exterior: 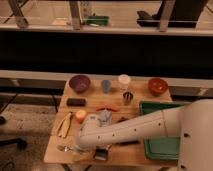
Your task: Place fork in paper cup
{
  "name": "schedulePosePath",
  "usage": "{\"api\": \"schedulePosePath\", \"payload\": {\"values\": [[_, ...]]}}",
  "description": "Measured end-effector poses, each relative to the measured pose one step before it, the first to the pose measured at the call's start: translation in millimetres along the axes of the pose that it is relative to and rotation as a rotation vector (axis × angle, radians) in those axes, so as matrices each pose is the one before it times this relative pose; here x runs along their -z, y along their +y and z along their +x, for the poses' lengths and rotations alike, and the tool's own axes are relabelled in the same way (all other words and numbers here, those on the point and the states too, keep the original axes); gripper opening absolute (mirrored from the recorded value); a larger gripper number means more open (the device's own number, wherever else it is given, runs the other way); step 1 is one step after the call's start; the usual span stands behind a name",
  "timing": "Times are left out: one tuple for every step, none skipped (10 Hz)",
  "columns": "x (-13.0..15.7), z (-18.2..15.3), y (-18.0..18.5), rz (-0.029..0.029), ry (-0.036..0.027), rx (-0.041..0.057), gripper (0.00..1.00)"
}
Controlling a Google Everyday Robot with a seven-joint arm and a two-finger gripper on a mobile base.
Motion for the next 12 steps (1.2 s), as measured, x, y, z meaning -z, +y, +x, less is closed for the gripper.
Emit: {"api": "schedulePosePath", "payload": {"values": [[-0.23,-0.51,-0.86,0.00148,-0.00327,-0.0005,0.57],[-0.46,-0.36,-0.88,0.00093,-0.00333,0.00358,0.57],[-0.62,-0.53,-1.13,-0.00029,-0.003,0.0048,0.54],[-0.67,-0.88,-0.68,-0.00082,-0.00273,0.00258,0.51],[-0.9,-1.92,-0.55,-0.00205,-0.00306,0.00522,0.51],[-0.99,-1.36,0.13,-0.00361,-0.00212,0.00424,0.51],[-0.94,0.2,-0.17,-0.00252,-0.00303,0.00056,0.5],[-0.26,0.32,-0.33,-0.00075,-0.00213,0.00041,0.46],[-0.83,0.12,-0.39,-0.0007,-0.00406,0.00115,0.43],[-0.45,0.39,-0.25,-0.00028,-0.0019,0.00054,0.39],[-0.14,1.51,-0.47,0.0006,-0.00117,-0.00169,0.38],[0.31,3.42,-0.67,0.00164,-0.00255,-0.00368,0.38]]}}
